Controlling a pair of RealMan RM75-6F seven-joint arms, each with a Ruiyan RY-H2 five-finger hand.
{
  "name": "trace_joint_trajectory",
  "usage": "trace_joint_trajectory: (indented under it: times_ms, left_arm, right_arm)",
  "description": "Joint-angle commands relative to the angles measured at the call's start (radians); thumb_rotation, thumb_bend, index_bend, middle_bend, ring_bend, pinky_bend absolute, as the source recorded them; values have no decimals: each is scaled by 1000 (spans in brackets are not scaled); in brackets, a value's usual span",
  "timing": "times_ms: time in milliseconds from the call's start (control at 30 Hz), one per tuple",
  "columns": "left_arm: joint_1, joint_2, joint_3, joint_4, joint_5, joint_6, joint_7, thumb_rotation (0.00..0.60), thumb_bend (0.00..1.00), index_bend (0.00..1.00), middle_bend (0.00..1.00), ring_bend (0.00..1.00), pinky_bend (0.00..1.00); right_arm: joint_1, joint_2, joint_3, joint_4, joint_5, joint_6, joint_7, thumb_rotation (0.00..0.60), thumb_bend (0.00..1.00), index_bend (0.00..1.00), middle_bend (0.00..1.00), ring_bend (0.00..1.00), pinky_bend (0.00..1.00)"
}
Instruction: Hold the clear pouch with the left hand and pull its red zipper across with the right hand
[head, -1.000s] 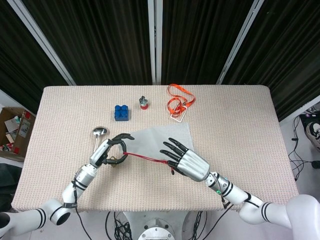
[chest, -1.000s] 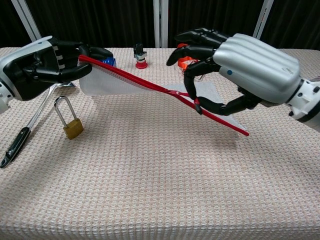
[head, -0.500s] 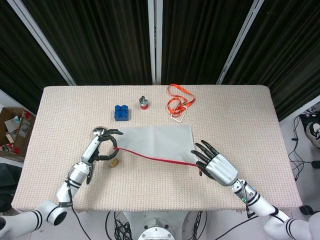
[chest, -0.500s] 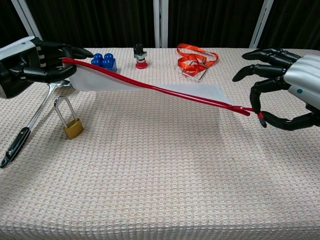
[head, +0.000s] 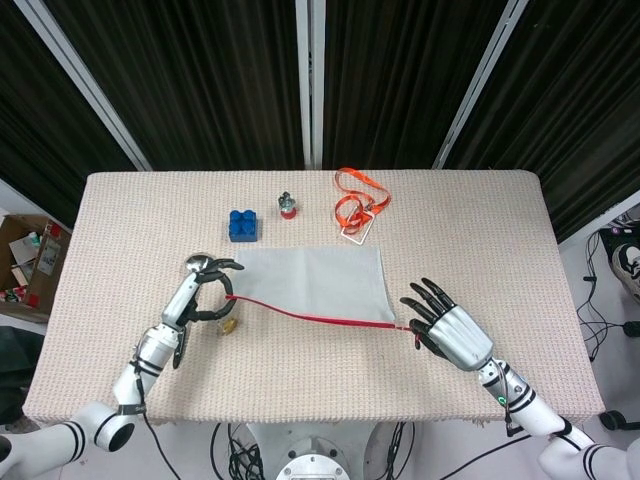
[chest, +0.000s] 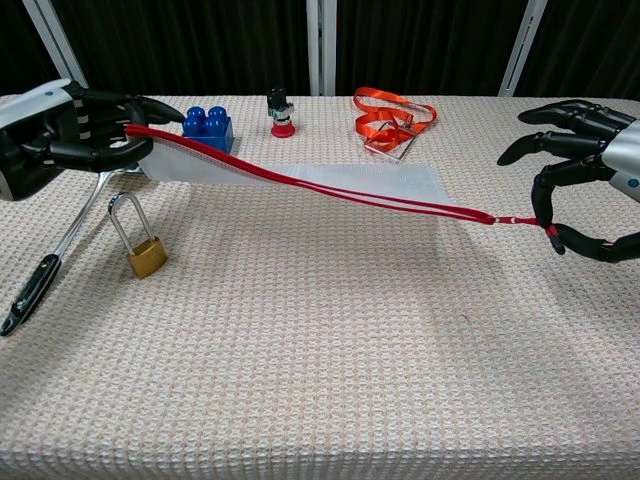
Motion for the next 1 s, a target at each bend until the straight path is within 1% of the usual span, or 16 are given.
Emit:
trace_joint_trajectory:
  times_ms: [33, 100, 167, 200, 233, 267, 300, 367, 400, 433, 533, 667, 733, 800, 900, 1000]
  left_arm:
    - [-3, 23, 28, 12, 26, -15, 181, 600, 409, 489, 221, 129, 145]
    - [-2, 44, 39, -1, 35, -20, 307, 600, 338, 323, 187, 125, 145]
    - [6, 69, 45, -33, 36, -16, 463, 600, 303, 254, 175, 119, 144]
    - [11, 80, 45, -52, 33, -13, 525, 600, 287, 236, 171, 118, 142]
    - [18, 95, 44, -80, 27, -8, 599, 600, 276, 230, 170, 118, 142]
    - [23, 108, 43, -103, 21, -6, 647, 600, 270, 228, 170, 119, 141]
    - [29, 127, 43, -134, 15, -4, 703, 600, 263, 227, 169, 118, 141]
    - [40, 157, 43, -181, 8, 5, 778, 600, 252, 227, 169, 118, 141]
    - [47, 172, 41, -203, 5, 14, 812, 600, 242, 227, 169, 118, 141]
    - [58, 193, 38, -230, -1, 29, 854, 600, 236, 227, 169, 118, 140]
    - [95, 253, 30, -292, -25, 73, 948, 600, 225, 227, 169, 119, 141]
    - [153, 344, 29, -355, -66, 125, 1037, 600, 221, 228, 170, 119, 142]
    - [188, 387, 32, -375, -95, 148, 1073, 600, 219, 230, 171, 120, 143]
    - [224, 425, 36, -385, -131, 163, 1084, 600, 218, 233, 173, 120, 143]
    - [269, 460, 44, -383, -171, 177, 1072, 600, 217, 235, 174, 120, 143]
    - [320, 489, 57, -371, -209, 190, 1063, 600, 215, 235, 175, 120, 143]
  right_arm:
    - [10, 43, -12, -53, 18, -80, -12, 600, 472, 830, 181, 0, 0]
    - [13, 63, -11, -89, 32, -115, -39, 600, 444, 772, 158, 0, 0]
    - [12, 84, -10, -134, 58, -163, -70, 600, 373, 652, 122, 0, 0]
    - [13, 94, -11, -157, 71, -188, -80, 600, 349, 595, 106, 0, 0]
    - [16, 109, -13, -189, 87, -221, -91, 600, 317, 497, 78, 0, 0]
    - [18, 121, -15, -214, 99, -247, -97, 600, 273, 369, 44, 0, 0]
    - [22, 139, -17, -251, 116, -282, -102, 600, 244, 292, 26, 0, 0]
    - [24, 167, -15, -304, 142, -317, -104, 600, 173, 84, 1, 0, 0]
    - [24, 181, -13, -326, 153, -327, -106, 600, 148, 33, 0, 0, 0]
    - [22, 203, -9, -355, 168, -336, -105, 600, 124, 7, 0, 0, 0]
    - [15, 272, -4, -428, 192, -340, -75, 600, 60, 0, 0, 0, 0]
    - [-31, 339, 28, -462, 217, -250, -18, 600, 51, 0, 0, 0, 0]
    - [-73, 356, 54, -457, 249, -181, 5, 600, 63, 0, 5, 0, 0]
    - [-115, 375, 75, -453, 286, -129, 25, 600, 110, 0, 41, 0, 0]
    - [-165, 398, 94, -445, 322, -71, 58, 600, 170, 0, 65, 0, 0]
    - [-217, 418, 101, -432, 332, -13, 101, 600, 176, 19, 67, 0, 0]
